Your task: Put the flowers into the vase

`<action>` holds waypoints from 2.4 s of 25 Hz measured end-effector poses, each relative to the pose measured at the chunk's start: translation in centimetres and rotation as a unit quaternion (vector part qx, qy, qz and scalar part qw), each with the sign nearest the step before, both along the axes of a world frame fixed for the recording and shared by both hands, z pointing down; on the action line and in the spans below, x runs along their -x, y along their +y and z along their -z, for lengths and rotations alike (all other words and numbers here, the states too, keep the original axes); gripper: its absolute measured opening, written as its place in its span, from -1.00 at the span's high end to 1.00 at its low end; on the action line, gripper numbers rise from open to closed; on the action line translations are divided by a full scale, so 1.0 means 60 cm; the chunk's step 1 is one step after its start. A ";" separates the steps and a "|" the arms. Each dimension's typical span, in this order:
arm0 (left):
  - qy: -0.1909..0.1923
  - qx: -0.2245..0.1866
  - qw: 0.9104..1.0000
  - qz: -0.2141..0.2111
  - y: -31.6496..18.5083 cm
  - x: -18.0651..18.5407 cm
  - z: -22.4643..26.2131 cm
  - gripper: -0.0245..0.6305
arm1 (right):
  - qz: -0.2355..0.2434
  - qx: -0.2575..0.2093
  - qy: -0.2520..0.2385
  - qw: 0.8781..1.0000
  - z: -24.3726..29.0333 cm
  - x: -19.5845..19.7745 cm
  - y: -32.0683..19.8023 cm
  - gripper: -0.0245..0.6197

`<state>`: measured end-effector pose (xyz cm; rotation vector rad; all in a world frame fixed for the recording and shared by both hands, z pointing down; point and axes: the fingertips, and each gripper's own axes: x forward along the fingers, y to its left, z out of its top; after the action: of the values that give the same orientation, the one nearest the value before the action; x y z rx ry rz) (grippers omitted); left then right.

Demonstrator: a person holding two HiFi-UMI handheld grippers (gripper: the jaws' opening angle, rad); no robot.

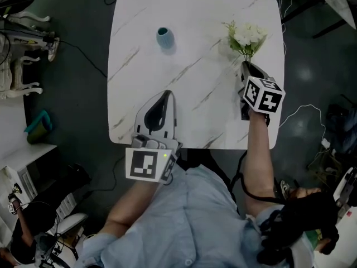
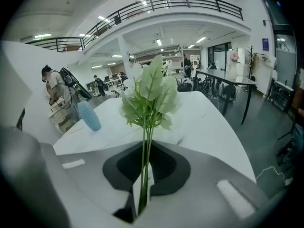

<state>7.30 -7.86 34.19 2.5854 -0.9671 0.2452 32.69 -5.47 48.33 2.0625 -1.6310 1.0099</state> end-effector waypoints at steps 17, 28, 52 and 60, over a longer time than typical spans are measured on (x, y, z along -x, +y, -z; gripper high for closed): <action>0.042 -0.076 0.996 0.029 0.019 0.069 0.116 0.91 | 0.065 -0.217 -0.033 0.973 0.267 0.146 -0.057 0.91; 0.053 -0.085 0.993 0.064 -0.025 0.116 0.136 0.91 | 0.125 -0.314 -0.039 0.940 0.393 0.226 -0.147 0.91; 0.061 -0.020 0.993 0.096 -0.093 0.158 0.060 0.91 | 0.184 -0.453 -0.053 0.871 0.450 0.288 -0.280 0.91; 0.062 -0.007 0.992 0.107 -0.092 0.161 0.031 0.91 | 0.202 -0.485 -0.048 0.849 0.470 0.302 -0.306 0.91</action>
<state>-2.39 -13.40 32.32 2.4499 -1.1920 0.0217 14.57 -23.85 20.12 1.9766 -2.8634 0.0884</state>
